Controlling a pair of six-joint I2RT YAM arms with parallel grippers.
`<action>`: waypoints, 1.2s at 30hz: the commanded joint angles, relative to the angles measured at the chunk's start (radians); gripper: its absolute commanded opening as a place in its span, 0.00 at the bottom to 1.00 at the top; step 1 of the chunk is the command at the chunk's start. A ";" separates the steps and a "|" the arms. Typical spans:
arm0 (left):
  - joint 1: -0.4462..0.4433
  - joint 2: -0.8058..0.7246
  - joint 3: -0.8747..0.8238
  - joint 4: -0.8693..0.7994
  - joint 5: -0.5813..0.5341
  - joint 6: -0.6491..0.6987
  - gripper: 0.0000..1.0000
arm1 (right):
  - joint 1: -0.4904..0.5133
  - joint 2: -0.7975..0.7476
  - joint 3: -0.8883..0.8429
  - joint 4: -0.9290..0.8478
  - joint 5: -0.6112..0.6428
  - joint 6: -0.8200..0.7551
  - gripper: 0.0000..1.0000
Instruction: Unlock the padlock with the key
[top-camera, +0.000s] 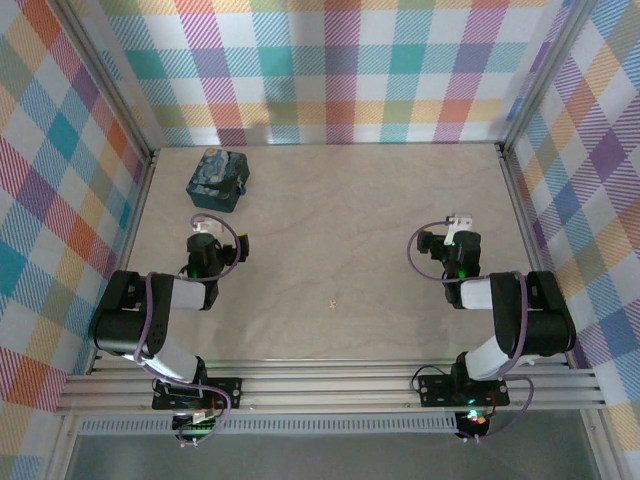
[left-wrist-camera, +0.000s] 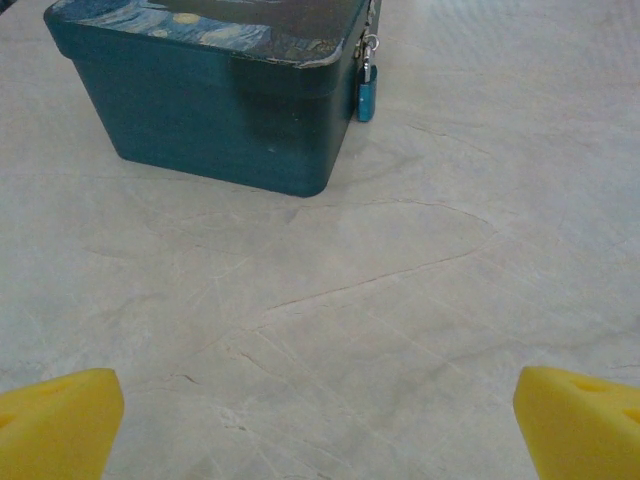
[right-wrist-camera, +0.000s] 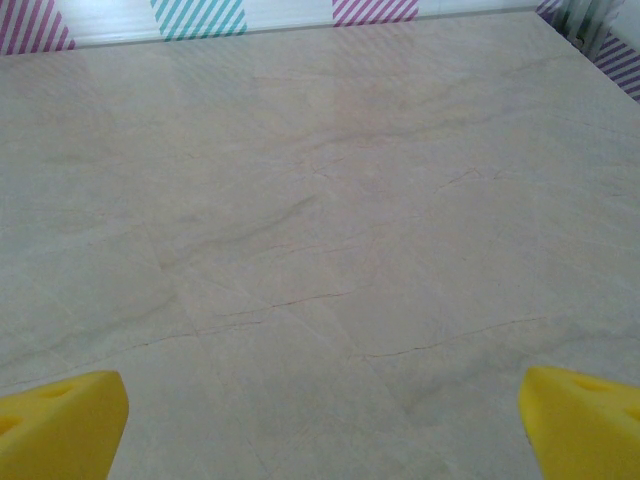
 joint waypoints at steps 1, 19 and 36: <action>0.016 0.002 0.020 -0.011 0.035 -0.010 1.00 | -0.009 -0.003 0.014 0.016 -0.018 0.004 1.00; 0.016 0.001 0.021 -0.013 0.035 -0.010 1.00 | -0.008 -0.002 0.014 0.015 -0.018 0.004 1.00; 0.145 0.006 0.715 -1.160 -0.071 -0.518 0.98 | -0.007 -0.269 0.303 -0.678 -0.150 0.082 1.00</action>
